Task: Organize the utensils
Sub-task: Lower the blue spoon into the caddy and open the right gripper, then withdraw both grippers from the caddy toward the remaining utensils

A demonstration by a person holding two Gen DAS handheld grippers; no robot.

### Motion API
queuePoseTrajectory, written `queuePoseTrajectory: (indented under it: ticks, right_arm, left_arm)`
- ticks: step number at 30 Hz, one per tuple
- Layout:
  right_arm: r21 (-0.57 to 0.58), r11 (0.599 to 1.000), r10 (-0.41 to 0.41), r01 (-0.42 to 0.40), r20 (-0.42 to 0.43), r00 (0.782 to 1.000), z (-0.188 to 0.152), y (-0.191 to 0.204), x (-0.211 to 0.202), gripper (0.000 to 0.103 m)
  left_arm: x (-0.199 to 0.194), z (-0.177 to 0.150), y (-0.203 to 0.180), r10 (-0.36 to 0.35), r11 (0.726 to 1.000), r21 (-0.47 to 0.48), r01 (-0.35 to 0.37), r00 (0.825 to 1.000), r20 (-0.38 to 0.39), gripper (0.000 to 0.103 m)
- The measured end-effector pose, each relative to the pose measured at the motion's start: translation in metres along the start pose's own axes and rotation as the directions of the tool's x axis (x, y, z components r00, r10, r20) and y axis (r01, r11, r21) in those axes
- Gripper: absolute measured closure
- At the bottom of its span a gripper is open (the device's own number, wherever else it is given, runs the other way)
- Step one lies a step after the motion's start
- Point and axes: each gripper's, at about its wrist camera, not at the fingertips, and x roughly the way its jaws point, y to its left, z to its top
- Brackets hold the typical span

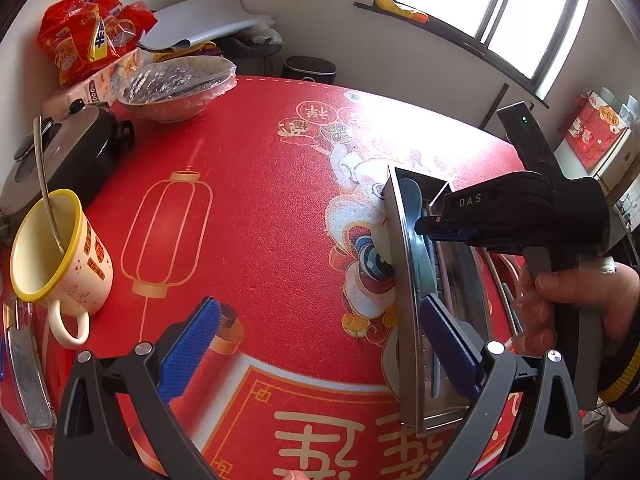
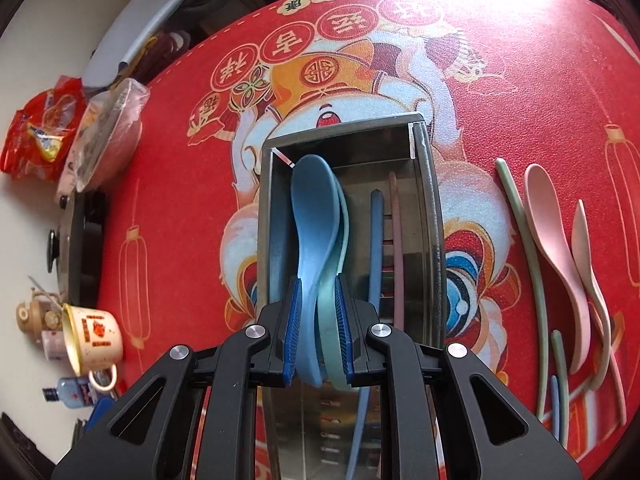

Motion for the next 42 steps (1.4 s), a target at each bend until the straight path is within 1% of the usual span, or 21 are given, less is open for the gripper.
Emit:
queuePoseTrajectory:
  ticks: [4,6,7,8,9,10,13,16,19,22,29,31,34,36,40,42]
  right_arm:
    - [-0.038,0.999,0.0,0.001,0.033,0.999,-0.002,0.0,-0.013,0.085]
    - [-0.073,0.997,-0.008,0.013,0.067,0.998,-0.005,-0.002,-0.024,0.082]
    - [-0.087,0.996,-0.013,0.02,0.087,0.996,-0.007,-0.004,-0.031,0.074]
    - [-0.099,0.995,-0.016,0.027,0.112,0.994,-0.01,-0.007,-0.038,0.058]
    - [-0.108,0.994,-0.017,0.032,0.138,0.99,-0.012,-0.011,-0.046,0.049]
    - [-0.115,0.993,-0.017,0.036,0.165,0.986,-0.015,-0.016,-0.054,0.045]
    - [-0.131,0.991,0.001,0.025,0.189,0.982,-0.024,-0.034,-0.074,0.044]
    - [-0.134,0.99,-0.006,0.041,0.252,0.968,-0.037,-0.056,-0.097,0.037]
    - [-0.13,0.988,-0.039,0.088,0.34,0.94,-0.05,-0.078,-0.122,0.014]
    - [-0.118,0.99,-0.026,0.082,0.409,0.912,-0.058,-0.102,-0.144,0.014]
    - [-0.109,0.989,-0.039,0.101,0.468,0.883,-0.074,-0.155,-0.175,0.014]
    - [-0.101,0.987,-0.059,0.122,0.485,0.873,-0.079,-0.169,-0.182,0.014]
    - [-0.093,0.982,-0.092,0.163,0.519,0.85,-0.084,-0.189,-0.192,0.014]
    - [-0.095,0.979,-0.1,0.178,0.538,0.837,-0.087,-0.201,-0.198,0.014]
    - [-0.091,0.981,-0.095,0.171,0.541,0.836,-0.09,-0.228,-0.201,0.014]
    - [-0.083,0.983,-0.094,0.163,0.533,0.841,-0.091,-0.243,-0.2,0.014]
  left_arm:
    - [-0.001,-0.001,-0.003,0.01,1.0,-0.005,-0.01,1.0,-0.006,0.006]
    - [-0.002,0.0,-0.006,0.011,1.0,-0.009,-0.011,1.0,-0.003,0.006]
    - [-0.002,0.001,-0.008,0.013,1.0,-0.011,-0.013,1.0,-0.003,0.006]
    - [-0.001,0.001,-0.01,0.013,1.0,-0.012,-0.013,1.0,-0.003,0.006]
    - [-0.001,0.001,-0.012,0.013,1.0,-0.013,-0.013,1.0,-0.004,0.006]
    - [-0.001,0.002,-0.015,0.012,1.0,-0.012,-0.012,1.0,-0.003,0.006]
    - [-0.003,0.003,-0.027,0.012,1.0,0.002,-0.012,1.0,0.006,0.006]
    - [-0.005,0.004,-0.041,-0.011,1.0,0.02,0.011,1.0,0.011,0.006]
    - [-0.005,0.004,-0.059,-0.017,0.999,0.049,0.016,1.0,0.011,0.006]
    - [-0.005,0.003,-0.078,-0.028,0.997,0.073,0.028,1.0,0.01,0.006]
    - [-0.002,-0.004,-0.124,-0.037,0.994,0.106,0.037,0.999,-0.002,0.006]
    - [0.001,-0.007,-0.137,-0.034,0.993,0.109,0.036,0.999,-0.014,0.007]
    - [0.006,-0.011,-0.156,-0.036,0.993,0.112,0.039,0.999,-0.036,0.015]
    - [0.009,-0.014,-0.168,-0.032,0.993,0.113,0.038,0.998,-0.05,0.017]
    - [0.016,-0.019,-0.192,-0.034,0.992,0.118,0.042,0.997,-0.07,0.023]
    - [0.019,-0.021,-0.201,-0.032,0.992,0.121,0.041,0.996,-0.08,0.031]
